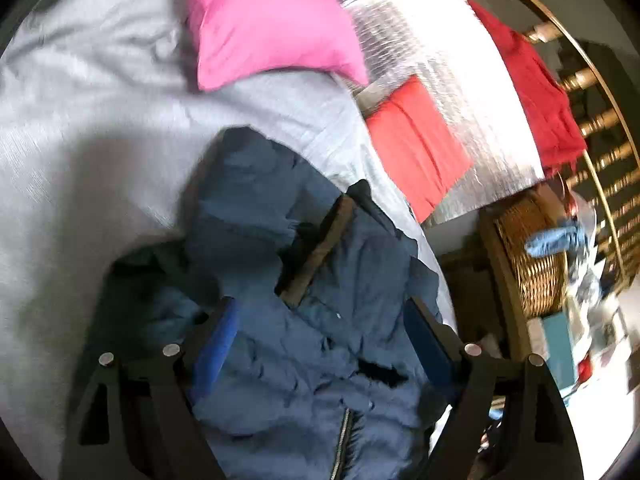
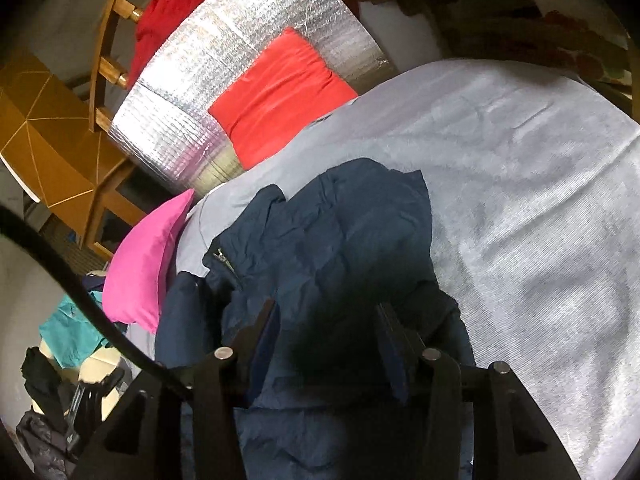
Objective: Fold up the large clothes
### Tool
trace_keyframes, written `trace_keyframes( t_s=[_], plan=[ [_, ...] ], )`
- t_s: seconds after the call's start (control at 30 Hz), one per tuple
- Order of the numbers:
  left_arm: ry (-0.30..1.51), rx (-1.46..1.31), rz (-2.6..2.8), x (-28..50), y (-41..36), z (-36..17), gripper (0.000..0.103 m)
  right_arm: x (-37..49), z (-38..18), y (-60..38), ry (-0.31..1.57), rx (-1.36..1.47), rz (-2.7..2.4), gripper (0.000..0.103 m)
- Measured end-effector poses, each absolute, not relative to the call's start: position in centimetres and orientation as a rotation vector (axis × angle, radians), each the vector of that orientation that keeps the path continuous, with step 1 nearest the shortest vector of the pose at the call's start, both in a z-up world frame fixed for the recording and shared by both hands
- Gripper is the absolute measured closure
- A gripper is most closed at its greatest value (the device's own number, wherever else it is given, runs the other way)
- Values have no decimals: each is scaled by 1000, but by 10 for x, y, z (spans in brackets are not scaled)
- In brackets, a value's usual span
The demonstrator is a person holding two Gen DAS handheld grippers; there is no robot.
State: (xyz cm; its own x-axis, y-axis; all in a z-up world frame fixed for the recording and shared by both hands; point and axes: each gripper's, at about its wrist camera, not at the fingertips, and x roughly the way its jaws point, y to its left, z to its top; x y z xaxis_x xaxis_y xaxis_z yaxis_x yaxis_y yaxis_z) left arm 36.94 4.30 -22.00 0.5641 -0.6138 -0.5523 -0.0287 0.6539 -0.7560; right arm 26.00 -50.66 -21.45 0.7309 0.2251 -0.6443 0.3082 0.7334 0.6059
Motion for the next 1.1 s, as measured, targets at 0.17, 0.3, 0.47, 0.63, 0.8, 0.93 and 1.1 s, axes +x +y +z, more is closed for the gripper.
trace_keyframes(
  t_s=[0.17,0.3,0.47,0.63,0.8,0.93,1.1],
  plan=[
    [913,-845,-428,391,21,-229,19,265,-217,-507,776,758,-58,51],
    [838,-814,-446,395,6,-227,46,266,-221,-512,784,758,-69,51],
    [790,-699,-579,390,-34,-206,63,263,-220,-522,776,742,-94,51],
    [756,-551,-780,357,-107,-176,63,257,-221,-536,769,760,-115,51],
    [754,-324,-959,313,-181,-152,57,249,-218,-548,753,776,-124,51],
    [738,-227,-966,298,-185,-131,26,243,-214,-555,729,790,-120,51],
    [588,-319,-904,308,-121,-108,14,237,-212,-565,688,852,-97,51]
  ],
)
